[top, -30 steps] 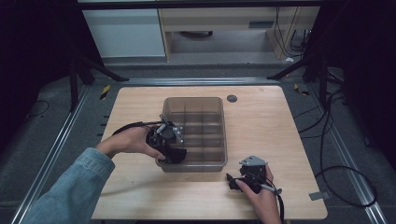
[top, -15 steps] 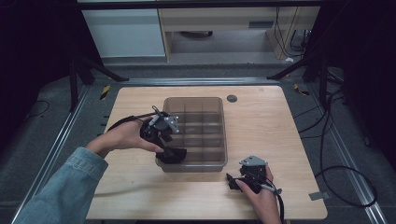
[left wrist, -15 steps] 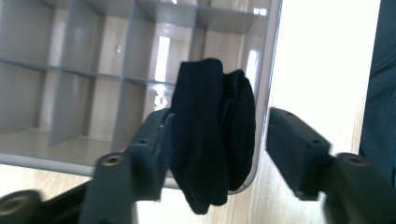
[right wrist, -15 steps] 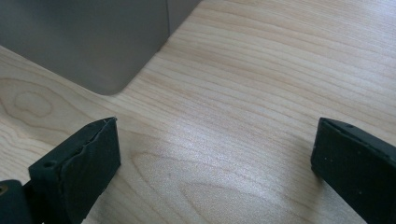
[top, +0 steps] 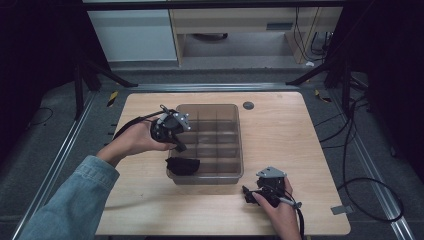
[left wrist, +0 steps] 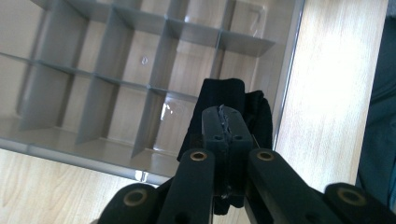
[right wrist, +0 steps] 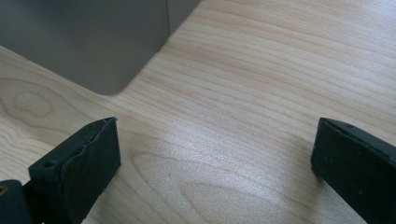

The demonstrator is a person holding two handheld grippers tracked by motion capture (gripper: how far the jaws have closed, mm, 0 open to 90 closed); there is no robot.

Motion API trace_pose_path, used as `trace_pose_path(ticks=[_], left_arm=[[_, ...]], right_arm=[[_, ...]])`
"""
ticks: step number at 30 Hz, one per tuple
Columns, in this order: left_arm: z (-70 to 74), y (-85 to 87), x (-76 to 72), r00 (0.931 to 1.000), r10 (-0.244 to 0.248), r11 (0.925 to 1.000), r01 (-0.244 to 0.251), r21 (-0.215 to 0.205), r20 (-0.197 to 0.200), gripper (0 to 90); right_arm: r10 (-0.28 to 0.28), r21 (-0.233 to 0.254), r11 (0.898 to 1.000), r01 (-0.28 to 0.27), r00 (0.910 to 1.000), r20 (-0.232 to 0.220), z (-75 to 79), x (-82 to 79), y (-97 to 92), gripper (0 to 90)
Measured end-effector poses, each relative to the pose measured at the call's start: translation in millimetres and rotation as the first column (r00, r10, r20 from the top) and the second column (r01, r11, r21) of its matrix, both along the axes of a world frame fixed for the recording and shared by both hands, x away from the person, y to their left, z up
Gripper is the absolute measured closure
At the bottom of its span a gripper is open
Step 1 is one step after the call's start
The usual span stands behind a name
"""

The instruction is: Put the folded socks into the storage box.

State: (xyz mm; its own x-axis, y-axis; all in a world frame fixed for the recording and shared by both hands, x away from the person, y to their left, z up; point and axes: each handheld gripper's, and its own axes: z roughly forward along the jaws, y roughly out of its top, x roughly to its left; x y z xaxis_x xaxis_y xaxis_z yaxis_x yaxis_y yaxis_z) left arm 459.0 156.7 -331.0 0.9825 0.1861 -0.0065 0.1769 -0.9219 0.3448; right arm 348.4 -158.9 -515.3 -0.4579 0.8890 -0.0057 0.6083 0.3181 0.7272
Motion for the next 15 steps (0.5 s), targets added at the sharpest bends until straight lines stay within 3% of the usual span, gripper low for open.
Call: trace_pose_path(ticks=[2,8,15], left_arm=[[-5.6,-2.8,0.5,1.0000,-0.006,0.9995,0.006,0.031,-0.002,90.0],[-15.5,-10.6,-3.6,0.9992,-0.038,0.9970,0.039,0.067,-0.009,89.9],[-29.3,-15.3,-6.2,0.9984,-0.056,0.9903,0.054,0.128,0.011,88.6]], right_arm=[[0.001,-0.001,1.000,-0.001,1.0000,0.001,-0.1,0.0,0.0,1.7],[0.001,0.001,1.000,-0.001,1.0000,-0.001,0.1,-0.1,0.0,1.7],[0.001,0.001,1.000,-0.001,1.0000,0.000,0.0,-0.1,0.0,1.6]])
